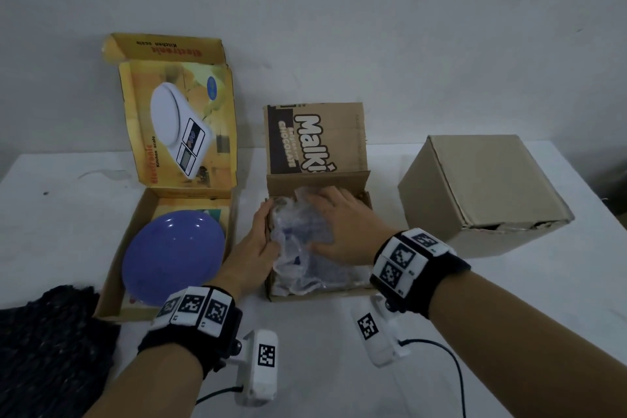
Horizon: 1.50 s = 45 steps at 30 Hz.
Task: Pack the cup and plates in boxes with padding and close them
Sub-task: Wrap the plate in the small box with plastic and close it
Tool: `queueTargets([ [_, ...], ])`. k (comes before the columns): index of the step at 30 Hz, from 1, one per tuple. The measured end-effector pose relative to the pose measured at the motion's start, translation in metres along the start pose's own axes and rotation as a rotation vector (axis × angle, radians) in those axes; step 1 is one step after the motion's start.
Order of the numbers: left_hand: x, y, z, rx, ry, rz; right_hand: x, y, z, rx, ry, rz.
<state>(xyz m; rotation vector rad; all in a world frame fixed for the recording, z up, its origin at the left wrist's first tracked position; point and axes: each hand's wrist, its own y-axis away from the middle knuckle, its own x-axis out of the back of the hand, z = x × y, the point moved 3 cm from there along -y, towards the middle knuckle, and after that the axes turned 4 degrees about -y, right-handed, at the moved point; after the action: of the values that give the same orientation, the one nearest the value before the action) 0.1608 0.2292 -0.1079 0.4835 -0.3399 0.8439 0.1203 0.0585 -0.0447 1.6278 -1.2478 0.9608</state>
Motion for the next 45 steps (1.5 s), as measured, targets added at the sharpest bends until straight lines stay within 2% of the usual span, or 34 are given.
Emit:
queueTargets([
  [5,-0.007,0.003,-0.004,-0.002,-0.036,0.042,-0.018,-0.013,-0.006,0.028,0.131,-0.098],
  [7,-0.008,0.001,-0.004,0.012,-0.043,0.080,-0.020,-0.013,-0.011,0.014,0.214,-0.097],
  [11,-0.007,0.001,-0.006,0.003,0.042,0.039,-0.025,-0.018,-0.017,-0.041,0.293,-0.083],
  [14,-0.002,-0.001,-0.010,0.043,0.167,0.067,-0.026,-0.020,-0.013,-0.033,0.220,-0.099],
  [18,-0.002,-0.004,-0.017,0.043,0.196,0.093,-0.019,-0.026,-0.001,-0.119,-0.087,-0.335],
  [20,-0.003,-0.004,-0.018,0.034,0.200,0.099,-0.026,-0.026,-0.004,-0.141,-0.128,-0.359],
  [25,-0.003,-0.003,-0.014,0.037,0.227,0.136,-0.056,-0.018,-0.015,-0.177,0.036,-0.254],
  [33,-0.005,-0.003,-0.017,0.006,0.256,0.146,-0.058,-0.016,-0.026,-0.271,0.045,-0.156],
  [38,-0.005,0.000,-0.014,-0.022,0.228,0.106,-0.044,-0.027,-0.017,-0.240,-0.120,-0.259],
  [41,-0.006,0.001,-0.014,-0.035,0.219,0.101,-0.038,-0.033,-0.014,-0.272,-0.135,-0.154],
  [45,-0.006,-0.001,-0.019,-0.032,0.225,0.121,-0.054,-0.024,-0.022,-0.331,-0.084,0.070],
])
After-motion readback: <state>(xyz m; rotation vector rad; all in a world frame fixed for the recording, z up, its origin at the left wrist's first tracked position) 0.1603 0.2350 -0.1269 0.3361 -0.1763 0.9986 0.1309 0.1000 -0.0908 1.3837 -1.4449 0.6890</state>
